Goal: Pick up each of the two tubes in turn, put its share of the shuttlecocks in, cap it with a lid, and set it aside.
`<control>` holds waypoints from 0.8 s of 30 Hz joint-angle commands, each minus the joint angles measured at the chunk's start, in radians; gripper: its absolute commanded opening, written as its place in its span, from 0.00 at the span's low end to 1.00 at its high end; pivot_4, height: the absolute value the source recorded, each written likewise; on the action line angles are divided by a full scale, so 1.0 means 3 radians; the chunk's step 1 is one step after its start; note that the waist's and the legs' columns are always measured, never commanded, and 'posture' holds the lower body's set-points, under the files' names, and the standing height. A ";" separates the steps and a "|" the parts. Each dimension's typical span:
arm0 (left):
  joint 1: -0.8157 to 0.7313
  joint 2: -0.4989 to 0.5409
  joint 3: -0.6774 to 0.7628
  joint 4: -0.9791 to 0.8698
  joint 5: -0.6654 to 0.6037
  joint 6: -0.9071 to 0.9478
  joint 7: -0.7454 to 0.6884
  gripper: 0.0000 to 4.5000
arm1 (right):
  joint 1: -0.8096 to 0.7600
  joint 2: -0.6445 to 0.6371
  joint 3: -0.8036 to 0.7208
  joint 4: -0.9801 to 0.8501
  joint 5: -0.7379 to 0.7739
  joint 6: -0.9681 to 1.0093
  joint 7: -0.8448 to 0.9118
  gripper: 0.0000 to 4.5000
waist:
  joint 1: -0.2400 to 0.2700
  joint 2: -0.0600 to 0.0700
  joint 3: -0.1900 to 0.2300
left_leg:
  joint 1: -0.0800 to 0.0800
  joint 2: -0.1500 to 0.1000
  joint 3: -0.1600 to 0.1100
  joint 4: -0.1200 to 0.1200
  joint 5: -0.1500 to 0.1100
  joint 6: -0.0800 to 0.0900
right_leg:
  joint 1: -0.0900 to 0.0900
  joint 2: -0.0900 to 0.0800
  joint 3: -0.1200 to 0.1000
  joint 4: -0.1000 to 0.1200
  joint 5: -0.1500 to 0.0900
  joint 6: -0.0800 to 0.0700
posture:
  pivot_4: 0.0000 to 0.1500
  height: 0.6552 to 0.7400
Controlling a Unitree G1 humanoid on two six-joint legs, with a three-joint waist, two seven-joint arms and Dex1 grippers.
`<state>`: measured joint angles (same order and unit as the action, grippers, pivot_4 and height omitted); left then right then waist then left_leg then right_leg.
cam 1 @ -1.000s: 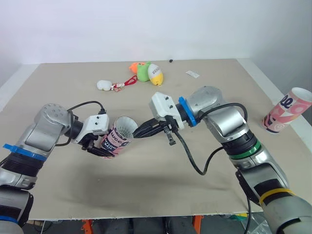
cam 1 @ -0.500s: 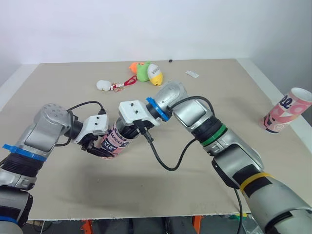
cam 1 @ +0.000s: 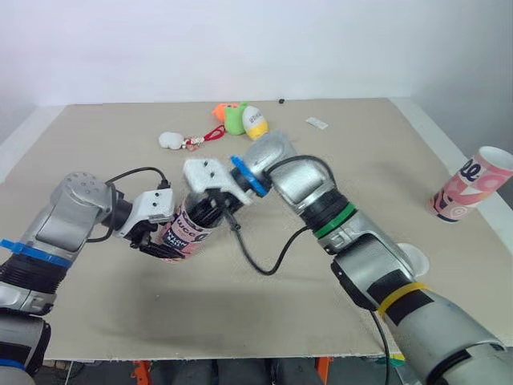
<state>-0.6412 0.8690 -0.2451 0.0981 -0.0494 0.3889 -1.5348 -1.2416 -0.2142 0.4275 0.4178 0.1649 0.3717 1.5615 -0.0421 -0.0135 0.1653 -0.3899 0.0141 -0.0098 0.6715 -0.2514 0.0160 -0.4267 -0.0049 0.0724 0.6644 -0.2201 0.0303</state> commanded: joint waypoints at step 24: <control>0.0220 -0.1440 0.0154 0.0170 -0.0816 -0.0583 0.0496 0.72 | 0.2452 -0.2981 -0.1773 -0.1750 0.0666 0.0564 -0.0541 0.40 | 0.0064 -0.0012 0.0013 | -0.0080 -0.0077 -0.0011 0.0008 -0.0003 -0.0003 | -0.0050 -0.0114 -0.0027 -0.0009 -0.0007 0.0045 | 1.00 0.91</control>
<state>-0.5737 0.4431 -0.1998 0.1395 -0.2867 0.2419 -1.3872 -0.5049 -1.0775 -0.0481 -0.1022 0.3745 0.5688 1.4092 -0.0228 -0.0169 0.1693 -0.4132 -0.0088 -0.0126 0.6737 -0.2522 0.0152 -0.4415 -0.0385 0.0647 0.6621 -0.2222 0.0436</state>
